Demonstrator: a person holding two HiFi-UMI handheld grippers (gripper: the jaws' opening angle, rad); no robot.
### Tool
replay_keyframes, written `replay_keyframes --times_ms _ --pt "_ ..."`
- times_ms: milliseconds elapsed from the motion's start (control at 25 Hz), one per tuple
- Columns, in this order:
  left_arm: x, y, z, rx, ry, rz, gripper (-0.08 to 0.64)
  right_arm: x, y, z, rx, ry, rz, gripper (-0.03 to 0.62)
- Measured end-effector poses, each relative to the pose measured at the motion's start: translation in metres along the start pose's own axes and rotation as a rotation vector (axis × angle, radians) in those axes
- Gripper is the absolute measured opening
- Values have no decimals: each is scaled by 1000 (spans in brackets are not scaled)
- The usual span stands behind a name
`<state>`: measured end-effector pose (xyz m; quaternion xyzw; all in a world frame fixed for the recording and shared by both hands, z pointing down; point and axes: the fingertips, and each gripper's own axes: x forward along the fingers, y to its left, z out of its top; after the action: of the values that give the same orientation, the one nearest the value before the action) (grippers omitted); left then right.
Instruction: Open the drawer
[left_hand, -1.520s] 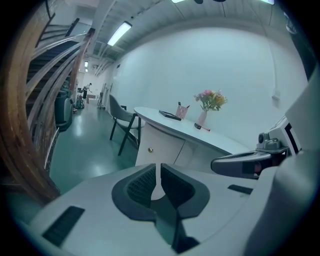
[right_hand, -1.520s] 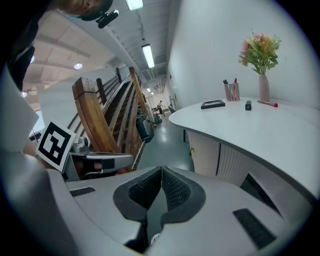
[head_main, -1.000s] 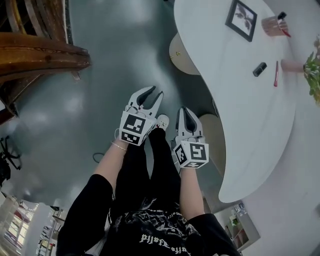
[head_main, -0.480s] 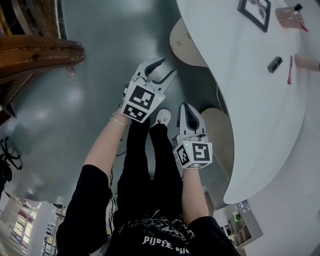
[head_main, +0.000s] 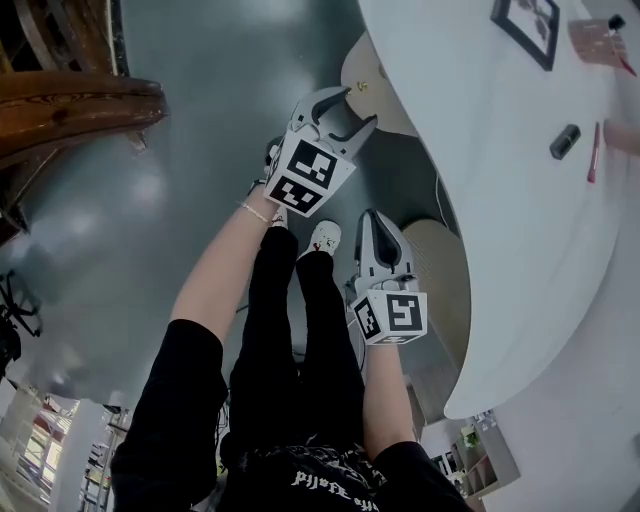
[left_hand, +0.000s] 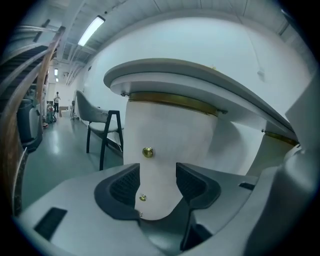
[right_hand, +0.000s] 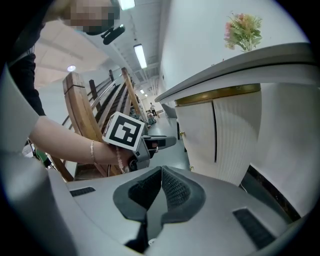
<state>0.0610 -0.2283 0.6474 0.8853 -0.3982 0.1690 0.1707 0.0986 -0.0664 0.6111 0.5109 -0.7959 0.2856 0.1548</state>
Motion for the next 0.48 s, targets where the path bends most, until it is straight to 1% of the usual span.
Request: replay_keyframes --times_ms 120,240,400,480 --pt "21 9 -3 -3 16 5 221 4 -4 -5 -11 19 4 28" --pt "43 14 -8 20 42 3 221 6 -9 -11 -21 39 8 28" --pt "61 25 -8 14 32 6 221 9 -16 -18 -21 64 11 28" --pt "67 27 -5 37 30 3 221 13 -15 -22 -31 78 33 28"
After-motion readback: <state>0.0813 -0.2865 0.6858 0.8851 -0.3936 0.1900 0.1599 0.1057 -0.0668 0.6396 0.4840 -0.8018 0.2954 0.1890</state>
